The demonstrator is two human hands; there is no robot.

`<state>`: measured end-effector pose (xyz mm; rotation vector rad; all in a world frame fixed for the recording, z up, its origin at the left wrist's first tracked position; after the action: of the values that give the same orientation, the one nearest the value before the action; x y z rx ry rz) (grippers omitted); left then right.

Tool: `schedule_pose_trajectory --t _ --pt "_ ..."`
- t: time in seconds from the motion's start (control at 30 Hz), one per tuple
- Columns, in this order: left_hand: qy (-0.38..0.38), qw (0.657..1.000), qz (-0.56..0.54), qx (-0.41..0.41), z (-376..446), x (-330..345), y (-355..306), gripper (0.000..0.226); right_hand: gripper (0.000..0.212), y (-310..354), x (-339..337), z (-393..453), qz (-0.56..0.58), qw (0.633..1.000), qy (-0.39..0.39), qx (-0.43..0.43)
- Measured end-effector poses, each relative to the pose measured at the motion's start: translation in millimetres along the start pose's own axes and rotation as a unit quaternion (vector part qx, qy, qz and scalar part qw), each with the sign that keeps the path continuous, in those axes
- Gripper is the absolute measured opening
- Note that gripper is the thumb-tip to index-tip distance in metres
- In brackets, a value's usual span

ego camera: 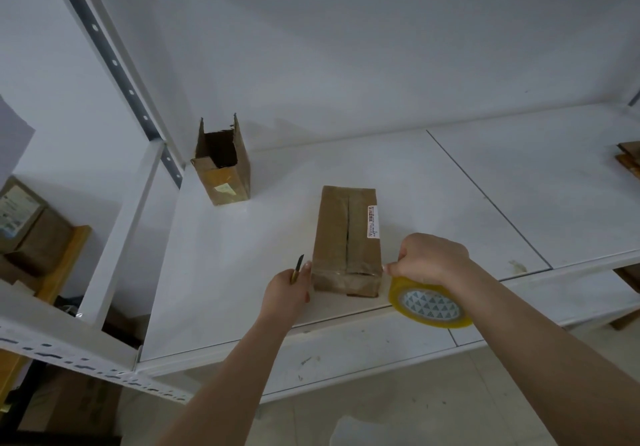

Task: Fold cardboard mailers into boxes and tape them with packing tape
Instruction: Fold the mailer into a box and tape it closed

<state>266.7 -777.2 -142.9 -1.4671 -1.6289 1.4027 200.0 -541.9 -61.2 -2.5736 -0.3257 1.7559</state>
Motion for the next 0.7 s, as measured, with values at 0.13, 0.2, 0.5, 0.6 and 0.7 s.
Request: schedule_pose_trajectory --t 0.13,0.2,0.5,0.6,0.7 --pt "-0.02 0.999 0.028 0.0 -2 6 3 0.044 0.043 0 1 0 0.005 1.0 0.0 0.001" --pt "-0.029 0.999 0.032 -0.018 1 5 5 0.041 0.043 0 1 -1 0.007 1.0 0.001 0.001" --pt "-0.032 0.988 0.022 0.15 -5 -29 -62 0.028 0.041 -2 -2 -3 0.016 1.0 0.008 0.004" --pt "0.128 0.966 0.027 0.223 -20 -1 -103 0.034 0.042 -1 -3 -3 0.016 1.0 0.023 0.003" --pt "0.253 0.944 0.054 0.206 -26 38 -113 0.037 0.042 -2 -4 -2 0.016 0.999 0.027 0.002"
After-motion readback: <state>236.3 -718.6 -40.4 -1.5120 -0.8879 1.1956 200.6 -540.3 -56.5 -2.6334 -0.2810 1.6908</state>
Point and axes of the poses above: each hand's wrist, its own z-axis towards the middle knuckle, its own x-axis out of the palm, y = z × x, the point moved 3 cm from there along z, towards the middle knuckle, and after that the axes turned 15 degrees about -z, right-handed, at the moved point
